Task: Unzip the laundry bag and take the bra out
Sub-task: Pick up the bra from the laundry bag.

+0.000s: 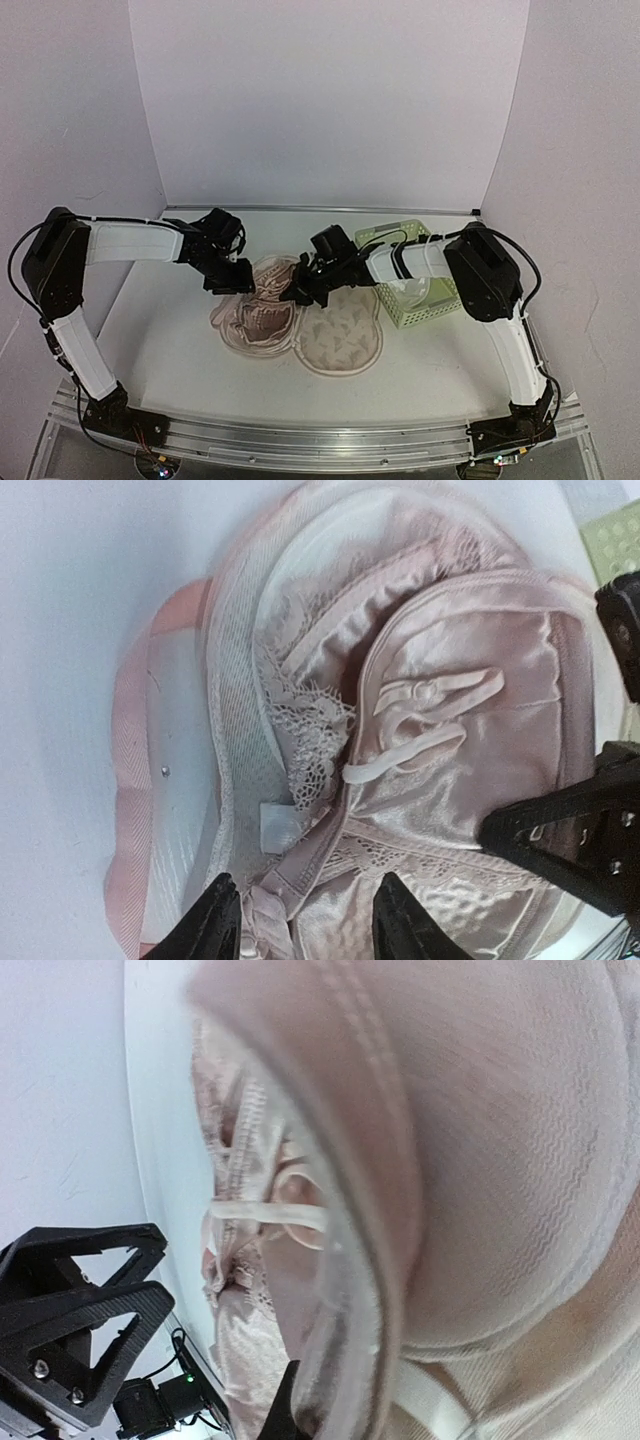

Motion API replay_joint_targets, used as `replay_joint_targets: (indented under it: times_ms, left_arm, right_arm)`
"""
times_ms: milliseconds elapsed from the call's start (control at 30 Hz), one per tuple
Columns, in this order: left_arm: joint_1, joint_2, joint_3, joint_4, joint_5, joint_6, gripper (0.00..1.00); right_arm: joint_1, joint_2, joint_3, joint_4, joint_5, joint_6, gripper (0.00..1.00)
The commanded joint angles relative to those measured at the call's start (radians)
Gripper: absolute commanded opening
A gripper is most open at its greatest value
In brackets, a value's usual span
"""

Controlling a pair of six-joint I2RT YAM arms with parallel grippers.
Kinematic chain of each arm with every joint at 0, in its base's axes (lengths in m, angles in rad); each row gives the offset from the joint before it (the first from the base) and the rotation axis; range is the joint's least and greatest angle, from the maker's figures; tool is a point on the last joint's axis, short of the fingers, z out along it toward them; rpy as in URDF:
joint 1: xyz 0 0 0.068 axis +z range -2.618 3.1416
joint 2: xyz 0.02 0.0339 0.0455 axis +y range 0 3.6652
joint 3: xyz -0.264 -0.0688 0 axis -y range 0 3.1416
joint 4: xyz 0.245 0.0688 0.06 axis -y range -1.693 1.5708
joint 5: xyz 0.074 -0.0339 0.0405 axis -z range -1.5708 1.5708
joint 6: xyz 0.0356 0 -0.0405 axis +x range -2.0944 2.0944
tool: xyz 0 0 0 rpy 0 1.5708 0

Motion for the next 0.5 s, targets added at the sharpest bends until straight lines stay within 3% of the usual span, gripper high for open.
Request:
replay_joint_targets:
  times_ms: [0,167,467]
  left_arm:
    - [-0.002,-0.115,0.085,0.003,-0.037,0.009,0.49]
    - [0.0,-0.206,0.108,-0.004,-0.114,0.002,0.56]
    - [0.005,-0.335,0.111,-0.007,-0.241,-0.008,0.58]
  right_arm:
    - [0.003,-0.14,0.005,0.046,0.006,-0.025,0.0]
    - [0.004,-0.193,-0.001,0.044,0.01,-0.04,0.0]
    - [-0.016,-0.298,-0.024,0.044,0.002,-0.06,0.0]
